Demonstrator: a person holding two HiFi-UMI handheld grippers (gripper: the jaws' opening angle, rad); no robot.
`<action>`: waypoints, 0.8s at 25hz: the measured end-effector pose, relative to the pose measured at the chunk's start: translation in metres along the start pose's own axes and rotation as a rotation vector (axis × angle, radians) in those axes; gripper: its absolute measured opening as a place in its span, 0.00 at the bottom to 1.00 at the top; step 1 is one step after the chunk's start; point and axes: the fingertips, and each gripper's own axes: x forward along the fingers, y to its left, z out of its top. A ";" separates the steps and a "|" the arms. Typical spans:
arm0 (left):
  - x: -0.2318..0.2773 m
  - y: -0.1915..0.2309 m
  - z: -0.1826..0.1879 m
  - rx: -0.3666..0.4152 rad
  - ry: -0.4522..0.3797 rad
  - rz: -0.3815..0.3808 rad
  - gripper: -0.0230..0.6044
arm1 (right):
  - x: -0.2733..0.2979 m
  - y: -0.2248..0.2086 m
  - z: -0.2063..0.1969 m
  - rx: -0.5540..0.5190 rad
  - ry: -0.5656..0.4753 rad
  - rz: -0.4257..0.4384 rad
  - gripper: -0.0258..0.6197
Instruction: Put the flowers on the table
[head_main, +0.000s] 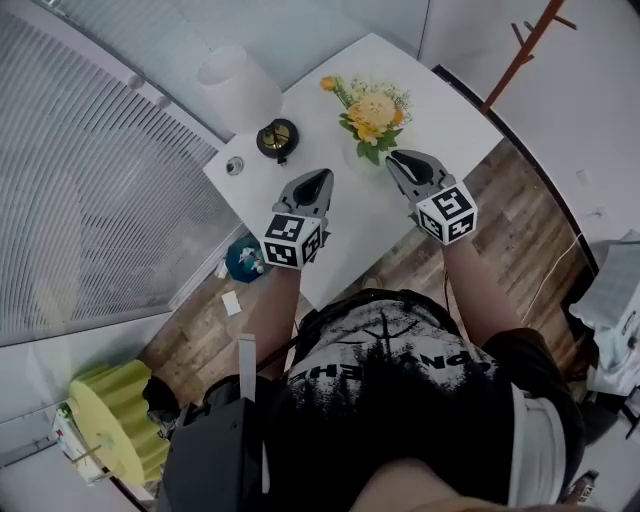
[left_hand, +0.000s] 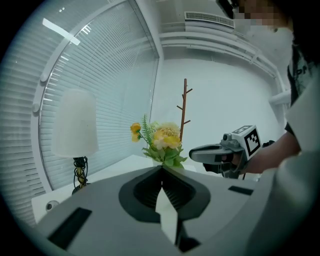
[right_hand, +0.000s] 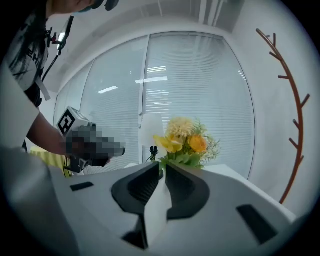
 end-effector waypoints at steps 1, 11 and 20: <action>-0.001 -0.001 0.001 0.005 -0.005 -0.002 0.06 | -0.002 0.002 0.003 -0.002 -0.004 0.005 0.11; -0.013 -0.002 0.018 0.034 -0.044 0.004 0.06 | -0.021 0.014 0.024 -0.071 -0.015 0.020 0.07; -0.009 -0.006 0.018 0.040 -0.039 -0.008 0.06 | -0.021 0.016 0.016 -0.068 0.005 0.018 0.06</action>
